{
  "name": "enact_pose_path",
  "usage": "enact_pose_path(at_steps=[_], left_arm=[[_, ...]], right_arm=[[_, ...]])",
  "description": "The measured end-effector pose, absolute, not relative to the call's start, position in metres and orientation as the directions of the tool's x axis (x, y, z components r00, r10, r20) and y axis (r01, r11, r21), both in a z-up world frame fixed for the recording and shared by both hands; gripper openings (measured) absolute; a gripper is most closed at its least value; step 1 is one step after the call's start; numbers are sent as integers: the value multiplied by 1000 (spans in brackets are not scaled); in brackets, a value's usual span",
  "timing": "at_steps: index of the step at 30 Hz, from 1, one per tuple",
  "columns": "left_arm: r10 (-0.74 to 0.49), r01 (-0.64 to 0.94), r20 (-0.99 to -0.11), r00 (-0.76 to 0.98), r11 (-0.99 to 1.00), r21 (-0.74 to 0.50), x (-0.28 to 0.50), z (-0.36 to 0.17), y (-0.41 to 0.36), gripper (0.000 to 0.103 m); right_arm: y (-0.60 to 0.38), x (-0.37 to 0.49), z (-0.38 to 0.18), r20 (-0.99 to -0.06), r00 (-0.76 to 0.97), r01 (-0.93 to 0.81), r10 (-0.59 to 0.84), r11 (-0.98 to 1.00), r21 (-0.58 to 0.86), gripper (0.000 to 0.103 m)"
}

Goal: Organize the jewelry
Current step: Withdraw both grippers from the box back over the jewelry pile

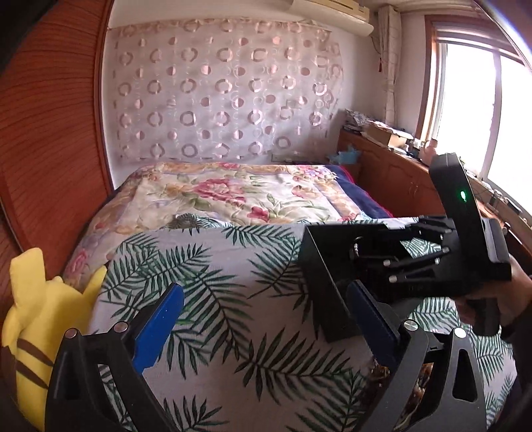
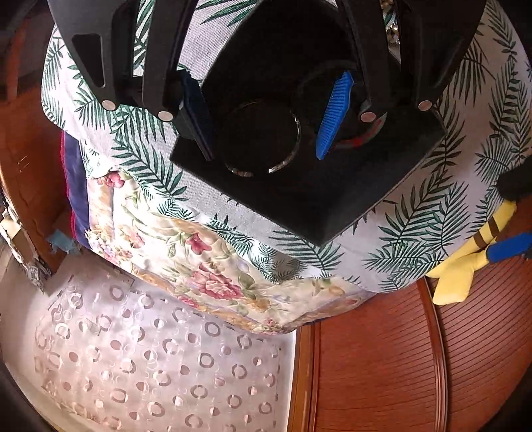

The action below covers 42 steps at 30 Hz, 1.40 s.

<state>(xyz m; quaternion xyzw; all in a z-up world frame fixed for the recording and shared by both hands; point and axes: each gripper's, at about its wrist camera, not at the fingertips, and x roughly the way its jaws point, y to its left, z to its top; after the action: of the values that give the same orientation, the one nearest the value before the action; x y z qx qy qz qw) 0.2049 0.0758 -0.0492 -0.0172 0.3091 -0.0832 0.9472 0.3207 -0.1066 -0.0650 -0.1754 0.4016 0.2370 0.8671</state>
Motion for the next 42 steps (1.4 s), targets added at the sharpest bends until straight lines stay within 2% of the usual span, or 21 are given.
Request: enact_pose_path(at_steps=[5, 12, 25, 39, 41, 42], left_arm=[[-178, 156, -597, 782, 984, -89, 193, -54, 75, 94], [-234, 216, -623, 746, 971, -106, 154, -70, 64, 94], [-321, 333, -688, 651, 935, -122, 96, -98, 26, 94], [-344, 449, -746, 570, 891, -67, 89, -114, -14, 94], [-343, 459, -748, 568, 887, -59, 90, -115, -18, 91], [-343, 462, -752, 563, 885, -58, 92, -117, -19, 85]], right_arm=[[-118, 308, -53, -756, 582, -545, 301, 834, -87, 69], [-158, 241, -34, -695, 606, -554, 388, 832, -19, 69], [-207, 132, -74, -713, 581, -538, 394, 843, 28, 69], [-214, 110, -98, -717, 549, -519, 429, 848, 109, 69], [-216, 110, -99, -714, 548, -516, 436, 848, 121, 69], [-216, 109, -99, -714, 548, -515, 436, 848, 122, 69]])
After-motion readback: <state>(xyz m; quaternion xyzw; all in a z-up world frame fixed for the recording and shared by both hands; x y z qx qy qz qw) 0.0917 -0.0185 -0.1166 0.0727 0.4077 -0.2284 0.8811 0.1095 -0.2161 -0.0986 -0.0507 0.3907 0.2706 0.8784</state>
